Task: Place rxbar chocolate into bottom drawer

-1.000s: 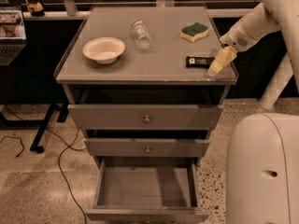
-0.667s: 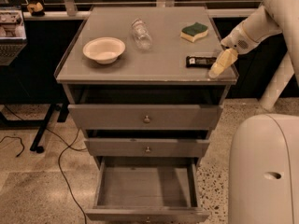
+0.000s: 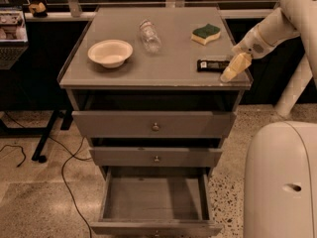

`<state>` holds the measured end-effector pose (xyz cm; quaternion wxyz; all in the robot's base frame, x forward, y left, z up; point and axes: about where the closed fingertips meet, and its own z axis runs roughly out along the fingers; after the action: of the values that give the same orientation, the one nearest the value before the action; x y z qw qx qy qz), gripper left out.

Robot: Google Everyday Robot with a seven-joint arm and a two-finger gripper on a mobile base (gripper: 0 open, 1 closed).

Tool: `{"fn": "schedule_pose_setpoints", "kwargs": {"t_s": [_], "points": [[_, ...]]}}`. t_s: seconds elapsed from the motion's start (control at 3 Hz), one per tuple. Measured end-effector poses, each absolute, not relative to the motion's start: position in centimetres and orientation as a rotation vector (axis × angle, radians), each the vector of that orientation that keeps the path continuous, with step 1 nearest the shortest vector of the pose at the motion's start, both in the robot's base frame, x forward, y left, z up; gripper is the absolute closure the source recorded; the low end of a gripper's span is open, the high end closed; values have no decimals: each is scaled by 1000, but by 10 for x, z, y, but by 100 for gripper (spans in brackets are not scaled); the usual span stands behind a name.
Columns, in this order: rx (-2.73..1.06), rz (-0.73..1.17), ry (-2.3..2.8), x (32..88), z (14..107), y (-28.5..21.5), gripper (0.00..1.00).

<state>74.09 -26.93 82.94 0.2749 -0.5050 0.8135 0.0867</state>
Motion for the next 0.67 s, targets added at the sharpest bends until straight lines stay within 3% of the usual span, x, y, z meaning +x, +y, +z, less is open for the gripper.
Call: {"fn": "schedule_pose_setpoints", "kwargs": {"t_s": [0.67], "points": [[-1358,233,2187,741,829,-269,65]]}}
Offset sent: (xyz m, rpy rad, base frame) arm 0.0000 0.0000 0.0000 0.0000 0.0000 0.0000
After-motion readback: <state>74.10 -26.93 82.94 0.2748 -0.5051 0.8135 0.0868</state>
